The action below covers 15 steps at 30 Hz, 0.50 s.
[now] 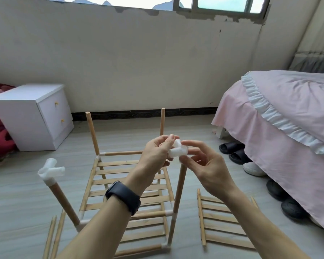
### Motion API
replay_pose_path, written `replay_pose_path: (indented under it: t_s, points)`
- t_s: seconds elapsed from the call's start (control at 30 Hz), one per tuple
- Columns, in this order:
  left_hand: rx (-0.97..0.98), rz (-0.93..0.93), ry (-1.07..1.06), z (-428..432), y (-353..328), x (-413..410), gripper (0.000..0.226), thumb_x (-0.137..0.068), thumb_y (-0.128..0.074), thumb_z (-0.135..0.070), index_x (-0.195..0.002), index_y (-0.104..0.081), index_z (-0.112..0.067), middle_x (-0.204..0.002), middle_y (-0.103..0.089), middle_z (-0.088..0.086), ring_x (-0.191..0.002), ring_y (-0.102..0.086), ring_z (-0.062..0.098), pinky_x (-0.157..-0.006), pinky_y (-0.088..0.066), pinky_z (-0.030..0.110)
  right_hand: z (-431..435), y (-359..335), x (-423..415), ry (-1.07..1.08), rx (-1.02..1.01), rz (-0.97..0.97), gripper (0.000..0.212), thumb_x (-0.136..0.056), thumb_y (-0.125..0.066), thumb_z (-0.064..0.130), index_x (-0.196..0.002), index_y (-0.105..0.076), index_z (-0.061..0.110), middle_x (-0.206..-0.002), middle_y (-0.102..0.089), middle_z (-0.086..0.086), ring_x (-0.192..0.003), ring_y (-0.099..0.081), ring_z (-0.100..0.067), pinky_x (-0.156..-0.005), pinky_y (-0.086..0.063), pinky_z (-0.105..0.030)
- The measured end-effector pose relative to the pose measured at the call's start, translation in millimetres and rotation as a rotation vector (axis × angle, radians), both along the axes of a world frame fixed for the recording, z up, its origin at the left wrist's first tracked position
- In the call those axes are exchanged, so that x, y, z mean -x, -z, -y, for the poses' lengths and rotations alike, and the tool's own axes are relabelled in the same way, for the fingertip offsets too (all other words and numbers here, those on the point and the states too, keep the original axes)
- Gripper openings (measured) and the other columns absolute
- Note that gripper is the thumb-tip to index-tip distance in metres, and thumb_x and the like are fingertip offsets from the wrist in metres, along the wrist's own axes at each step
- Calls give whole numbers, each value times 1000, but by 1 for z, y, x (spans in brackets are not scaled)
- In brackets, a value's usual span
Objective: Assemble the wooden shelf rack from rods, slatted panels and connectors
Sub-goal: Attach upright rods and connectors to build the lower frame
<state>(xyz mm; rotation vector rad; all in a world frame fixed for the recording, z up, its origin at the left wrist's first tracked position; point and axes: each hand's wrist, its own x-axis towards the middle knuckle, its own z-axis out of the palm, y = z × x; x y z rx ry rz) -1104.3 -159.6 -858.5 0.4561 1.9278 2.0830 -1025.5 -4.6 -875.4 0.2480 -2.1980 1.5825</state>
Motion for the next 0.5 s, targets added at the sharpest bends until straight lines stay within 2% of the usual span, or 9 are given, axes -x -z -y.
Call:
replay_pose_path:
  t_s: [0.07, 0.17, 0.27, 0.33, 0.43, 0.5]
  points:
    - [18, -51, -11, 1, 3, 0, 26, -100, -58, -42, -113, -70, -23, -86, -71, -4, -66, -64, 6, -70, -55, 24, -6, 4, 2, 79, -28, -5, 40, -90, -72, 30, -128, -63, 30, -107, -75, 0, -90, -74, -20, -79, -62, -46]
    - [65, -157, 7, 5, 8, 0, 23, -95, -65, -43, -108, -71, -25, -86, -74, -12, -71, -68, 5, -66, -55, 21, -10, 11, 3, 124, -94, 7, 39, -92, -72, 28, -128, -60, 34, -107, -75, 6, -98, -72, -11, -84, -61, -41]
    - [104, -210, 6, 10, 14, 0, 15, -94, -67, -38, -102, -74, -27, -90, -74, -10, -77, -70, 7, -65, -55, 17, -12, 18, 5, 122, -134, 14, 40, -92, -74, 25, -130, -61, 29, -110, -75, 7, -103, -71, -6, -88, -61, -36]
    - [136, -183, -8, 12, 22, -1, 12, -97, -62, -26, -102, -73, -25, -92, -74, -5, -83, -70, 11, -68, -54, 21, -12, 20, 5, 102, -120, 20, 40, -91, -75, 25, -129, -63, 26, -110, -75, 6, -104, -71, -6, -90, -60, -33]
    - [350, -219, 23, 13, 42, -3, 23, -91, -62, -10, -110, -70, -22, -103, -71, -2, -96, -67, 16, -80, -54, 29, -12, 24, 4, 115, -190, -42, 35, -92, -75, 22, -125, -64, 26, -106, -73, 15, -101, -71, -1, -87, -59, -23]
    - [469, -263, 90, 12, 54, -6, 27, -90, -67, -16, -115, -71, -23, -108, -70, -7, -99, -66, 12, -85, -56, 29, -11, 28, 4, 119, -215, -86, 33, -93, -74, 20, -124, -65, 23, -106, -74, 12, -101, -71, 1, -87, -58, -19]
